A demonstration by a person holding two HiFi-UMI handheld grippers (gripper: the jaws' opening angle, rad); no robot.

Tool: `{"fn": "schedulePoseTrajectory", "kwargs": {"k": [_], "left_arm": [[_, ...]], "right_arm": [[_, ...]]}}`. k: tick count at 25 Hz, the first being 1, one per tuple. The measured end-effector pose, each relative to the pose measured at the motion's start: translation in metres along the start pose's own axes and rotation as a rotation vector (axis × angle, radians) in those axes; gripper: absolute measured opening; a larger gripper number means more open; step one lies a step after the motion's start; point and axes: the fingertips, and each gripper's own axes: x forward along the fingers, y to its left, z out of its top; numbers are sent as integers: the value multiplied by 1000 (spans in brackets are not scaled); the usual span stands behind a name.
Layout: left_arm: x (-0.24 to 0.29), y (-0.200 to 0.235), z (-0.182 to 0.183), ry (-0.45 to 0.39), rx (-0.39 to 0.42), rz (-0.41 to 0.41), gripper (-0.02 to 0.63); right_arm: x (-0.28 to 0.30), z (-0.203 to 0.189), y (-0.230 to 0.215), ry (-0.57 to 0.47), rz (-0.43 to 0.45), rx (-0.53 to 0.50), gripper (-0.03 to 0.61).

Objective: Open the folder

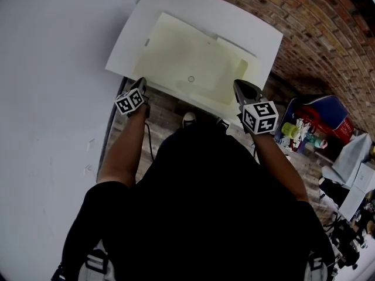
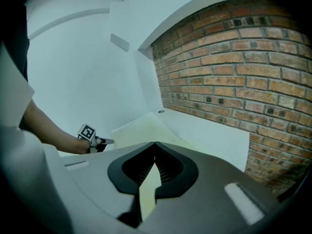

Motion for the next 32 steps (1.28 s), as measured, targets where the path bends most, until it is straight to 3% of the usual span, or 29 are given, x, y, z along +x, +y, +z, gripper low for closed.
{"fn": "schedulePoseTrajectory", "kwargs": {"k": [9,21,24,32], "left_arm": [[-9,-6,11,-57,38,-3,26],[-43,21,41,-161,32,70,26],[-52,5,71,-218,101,43,26],[-70,-86,159,-385,311,-106,26]], "right_arm": [[-3,1,1,-7,1,3,0],[-9,3,-1,-22,-1,4,0],[-11,5,-3,-29,-3,3,0],[-15,13,-9,-51,-11,1,0]]}}
